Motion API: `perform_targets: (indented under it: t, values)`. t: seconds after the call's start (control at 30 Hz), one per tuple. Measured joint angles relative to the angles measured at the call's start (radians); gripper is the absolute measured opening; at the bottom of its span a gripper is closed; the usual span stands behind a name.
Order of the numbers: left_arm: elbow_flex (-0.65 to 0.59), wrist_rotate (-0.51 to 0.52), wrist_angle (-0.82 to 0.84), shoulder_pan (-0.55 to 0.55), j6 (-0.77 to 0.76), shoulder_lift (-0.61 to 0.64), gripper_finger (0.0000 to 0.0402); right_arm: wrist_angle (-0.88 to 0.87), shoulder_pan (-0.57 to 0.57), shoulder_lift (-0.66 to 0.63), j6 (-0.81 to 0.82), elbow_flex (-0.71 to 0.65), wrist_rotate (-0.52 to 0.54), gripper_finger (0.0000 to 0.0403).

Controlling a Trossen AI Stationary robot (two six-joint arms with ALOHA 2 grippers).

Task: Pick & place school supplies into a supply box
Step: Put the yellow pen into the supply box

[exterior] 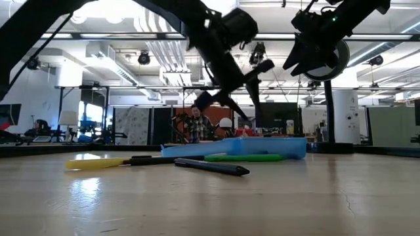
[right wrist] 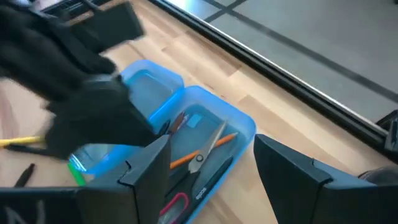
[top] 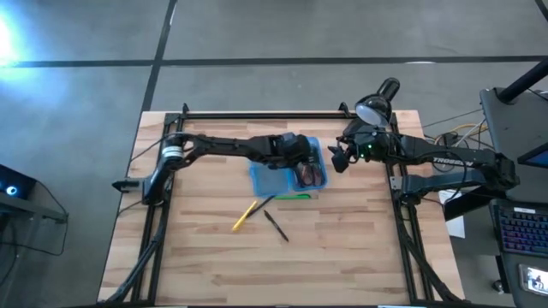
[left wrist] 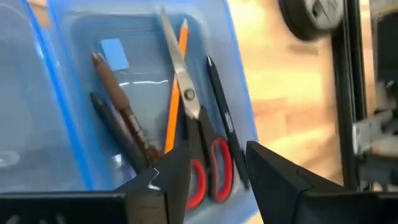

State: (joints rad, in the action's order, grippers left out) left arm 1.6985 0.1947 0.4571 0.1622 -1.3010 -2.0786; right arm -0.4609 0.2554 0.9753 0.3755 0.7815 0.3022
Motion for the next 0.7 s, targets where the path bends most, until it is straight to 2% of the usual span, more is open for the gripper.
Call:
perform_targets:
  t: [0.13, 0.3, 0.4, 0.57, 0.7]
  values:
    - [-0.001, 0.013, 0.128, -0.039, 0.041, 0.067, 0.0138, 0.007, 0.006, 0.003, -0.044, 0.000, -0.064, 0.0219]
    - [-0.001, 0.081, 0.370, -0.103, -0.001, 0.138, 0.0139, 0.010, 0.011, 0.017, -0.093, 0.000, -0.104, 0.0219]
    - [-0.001, 0.093, 0.519, -0.148, -0.067, 0.169, 0.0139, 0.012, 0.017, 0.040, -0.127, 0.000, -0.140, 0.0219]
    - [-0.002, 0.063, 0.728, -0.219, -0.220, 0.189, 0.0139, 0.023, 0.036, 0.113, -0.145, -0.001, -0.306, 0.0219]
    - [-0.013, 0.011, 0.779, -0.253, -0.342, 0.194, 0.0139, 0.024, 0.041, 0.151, -0.154, -0.002, -0.332, 0.0219]
